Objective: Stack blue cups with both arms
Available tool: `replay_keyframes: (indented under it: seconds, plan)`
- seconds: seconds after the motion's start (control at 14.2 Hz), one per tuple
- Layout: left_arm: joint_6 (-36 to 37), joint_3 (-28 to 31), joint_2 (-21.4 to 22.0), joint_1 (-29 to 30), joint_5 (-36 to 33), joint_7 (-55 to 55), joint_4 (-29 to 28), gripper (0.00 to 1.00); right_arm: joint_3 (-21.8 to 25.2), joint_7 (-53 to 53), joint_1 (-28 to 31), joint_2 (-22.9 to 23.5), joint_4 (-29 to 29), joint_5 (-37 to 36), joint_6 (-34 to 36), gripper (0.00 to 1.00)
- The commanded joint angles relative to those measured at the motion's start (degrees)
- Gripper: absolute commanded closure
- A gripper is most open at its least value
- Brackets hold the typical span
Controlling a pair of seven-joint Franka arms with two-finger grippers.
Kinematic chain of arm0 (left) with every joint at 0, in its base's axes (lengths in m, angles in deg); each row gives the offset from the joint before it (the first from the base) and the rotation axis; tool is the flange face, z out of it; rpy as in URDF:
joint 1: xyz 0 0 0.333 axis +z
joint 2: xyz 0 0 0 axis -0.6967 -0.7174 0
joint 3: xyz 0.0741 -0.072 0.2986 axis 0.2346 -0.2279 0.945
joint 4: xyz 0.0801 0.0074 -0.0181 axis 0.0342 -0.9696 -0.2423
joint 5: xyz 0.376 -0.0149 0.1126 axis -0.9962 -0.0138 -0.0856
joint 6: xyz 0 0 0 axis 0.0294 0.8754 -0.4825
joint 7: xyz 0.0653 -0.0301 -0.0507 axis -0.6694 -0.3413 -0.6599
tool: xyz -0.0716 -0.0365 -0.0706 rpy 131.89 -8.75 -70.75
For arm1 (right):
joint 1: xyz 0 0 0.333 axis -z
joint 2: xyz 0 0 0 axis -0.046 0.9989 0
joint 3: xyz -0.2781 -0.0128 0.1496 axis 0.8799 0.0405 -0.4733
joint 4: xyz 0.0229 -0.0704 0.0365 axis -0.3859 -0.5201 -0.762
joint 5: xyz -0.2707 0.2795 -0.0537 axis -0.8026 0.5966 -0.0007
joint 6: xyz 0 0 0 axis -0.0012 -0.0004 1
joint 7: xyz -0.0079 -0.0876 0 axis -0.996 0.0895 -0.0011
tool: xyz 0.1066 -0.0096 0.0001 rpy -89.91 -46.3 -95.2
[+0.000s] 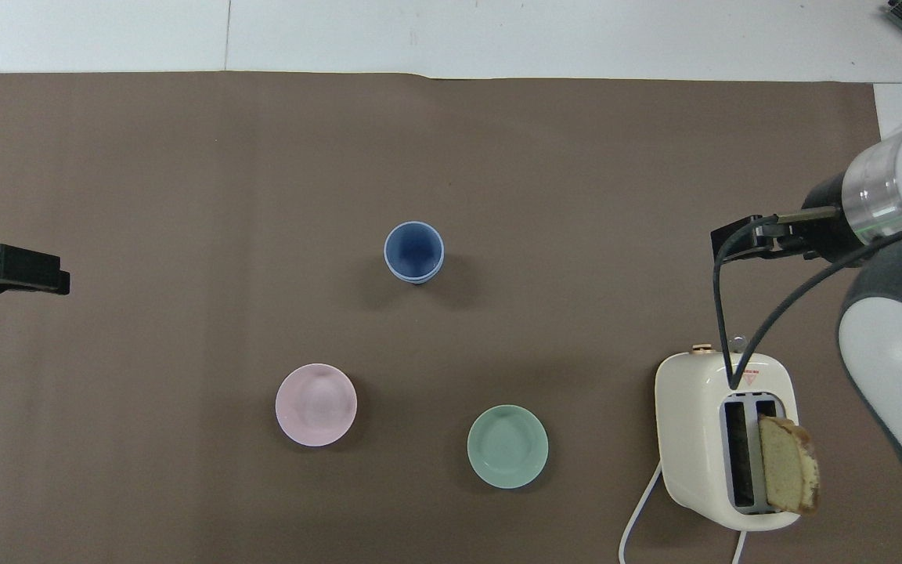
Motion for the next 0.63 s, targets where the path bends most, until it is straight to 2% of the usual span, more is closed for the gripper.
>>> replay_keyframes:
  seconds: [0.0,0.56]
  plan:
    - [0.3,-0.4,1.1,0.8,0.5,-0.4,-0.8,0.00,-0.5,-1.6,0.8,-1.3,-1.4,-1.2,-0.6,0.00]
    - [0.3,-0.4,1.1,0.8,0.5,-0.4,-0.8,0.00,-0.4,-1.4,1.8,-1.2,-1.3,-1.1,-0.3,0.00]
